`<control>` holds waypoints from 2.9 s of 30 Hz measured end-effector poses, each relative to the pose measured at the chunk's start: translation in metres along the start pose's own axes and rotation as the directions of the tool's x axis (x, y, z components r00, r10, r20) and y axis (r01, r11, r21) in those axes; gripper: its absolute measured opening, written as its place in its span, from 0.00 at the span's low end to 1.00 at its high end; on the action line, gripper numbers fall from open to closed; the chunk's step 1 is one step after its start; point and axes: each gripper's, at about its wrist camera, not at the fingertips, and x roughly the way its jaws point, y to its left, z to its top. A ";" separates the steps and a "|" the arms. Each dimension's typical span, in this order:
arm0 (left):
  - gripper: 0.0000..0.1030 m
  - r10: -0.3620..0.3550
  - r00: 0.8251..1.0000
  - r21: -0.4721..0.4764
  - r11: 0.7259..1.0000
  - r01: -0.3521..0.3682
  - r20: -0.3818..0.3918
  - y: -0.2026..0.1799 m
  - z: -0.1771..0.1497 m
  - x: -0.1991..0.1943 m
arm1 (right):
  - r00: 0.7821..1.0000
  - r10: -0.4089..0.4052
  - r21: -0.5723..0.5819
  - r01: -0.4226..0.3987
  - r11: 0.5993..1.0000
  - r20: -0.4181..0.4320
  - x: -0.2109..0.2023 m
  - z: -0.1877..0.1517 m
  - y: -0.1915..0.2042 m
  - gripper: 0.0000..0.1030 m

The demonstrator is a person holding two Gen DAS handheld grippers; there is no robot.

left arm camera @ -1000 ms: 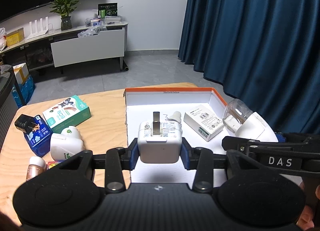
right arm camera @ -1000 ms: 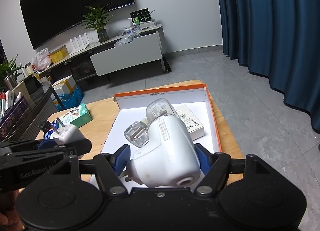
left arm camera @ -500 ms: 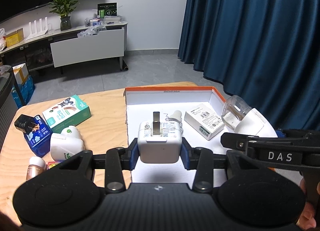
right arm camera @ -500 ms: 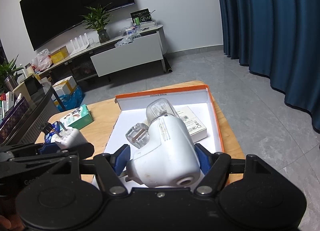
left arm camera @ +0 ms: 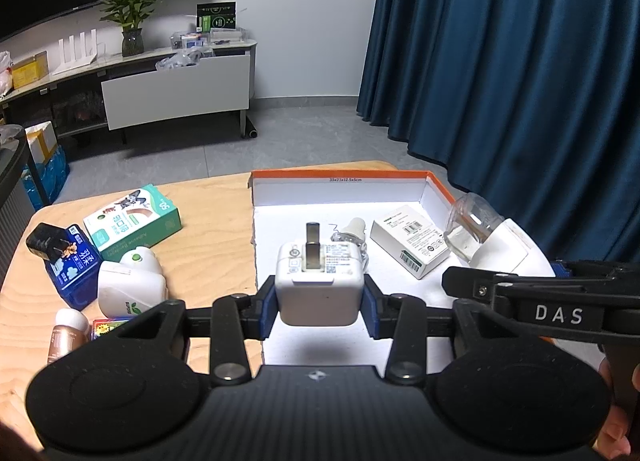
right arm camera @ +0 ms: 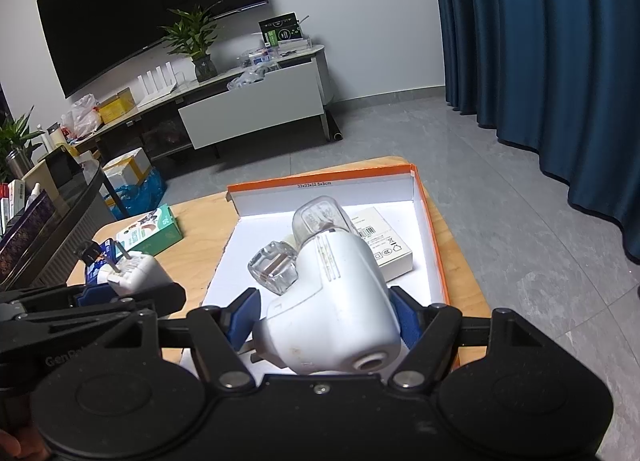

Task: Organize rigid objects
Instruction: 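Lower the diffuser with the right tool while the left tool lowers the charger into the lid, then hold the white diffuser and white charger just above the lid with both tools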

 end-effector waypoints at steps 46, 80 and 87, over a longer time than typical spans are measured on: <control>0.41 0.004 1.000 -0.023 1.000 -0.004 -0.004 0.002 -0.001 0.003 | 1.000 0.005 -0.004 -0.005 1.000 -0.013 0.007 0.001 0.001 0.81; 0.41 0.002 1.000 -0.031 1.000 -0.002 -0.002 0.003 0.000 0.002 | 1.000 0.005 -0.010 -0.005 1.000 -0.021 0.010 -0.002 0.002 0.81; 0.41 0.002 1.000 -0.035 0.999 -0.002 -0.004 0.004 0.000 0.002 | 0.999 0.005 -0.014 -0.005 1.000 -0.032 0.012 -0.004 0.001 0.81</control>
